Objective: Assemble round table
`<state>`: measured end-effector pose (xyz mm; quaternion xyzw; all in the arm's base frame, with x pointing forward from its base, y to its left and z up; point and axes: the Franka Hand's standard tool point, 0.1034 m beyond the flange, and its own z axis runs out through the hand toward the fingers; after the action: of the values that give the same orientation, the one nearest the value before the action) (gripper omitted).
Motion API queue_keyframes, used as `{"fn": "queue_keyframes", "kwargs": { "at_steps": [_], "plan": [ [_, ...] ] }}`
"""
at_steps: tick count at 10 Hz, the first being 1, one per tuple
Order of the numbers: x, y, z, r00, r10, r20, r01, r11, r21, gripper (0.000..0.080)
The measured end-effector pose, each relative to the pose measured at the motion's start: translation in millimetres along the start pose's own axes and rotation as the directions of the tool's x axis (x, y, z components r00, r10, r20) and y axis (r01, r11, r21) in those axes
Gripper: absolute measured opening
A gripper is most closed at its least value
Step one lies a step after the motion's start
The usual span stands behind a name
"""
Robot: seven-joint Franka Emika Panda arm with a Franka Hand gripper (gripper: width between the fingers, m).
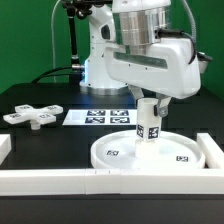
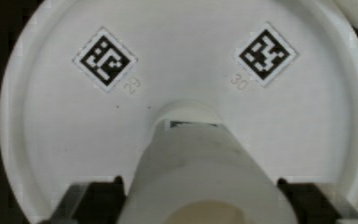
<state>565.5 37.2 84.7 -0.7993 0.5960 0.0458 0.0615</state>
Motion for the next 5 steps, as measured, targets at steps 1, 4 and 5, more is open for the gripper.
{"fn": "queue_keyframes", "kwargs": {
  "at_steps": [1, 4, 5],
  "plan": [
    [1.6, 1.6, 0.4, 0.993, 0.121, 0.014, -0.122, 0.992, 0.036, 0.0409],
    [-0.1, 0.2, 1.2, 0.893, 0.443, 0.077, -0.449, 0.889, 0.088, 0.0409],
    [-1.4, -1.1, 1.5, 0.846, 0.524, 0.098, -0.532, 0.841, 0.095, 0.0409]
  ]
}}
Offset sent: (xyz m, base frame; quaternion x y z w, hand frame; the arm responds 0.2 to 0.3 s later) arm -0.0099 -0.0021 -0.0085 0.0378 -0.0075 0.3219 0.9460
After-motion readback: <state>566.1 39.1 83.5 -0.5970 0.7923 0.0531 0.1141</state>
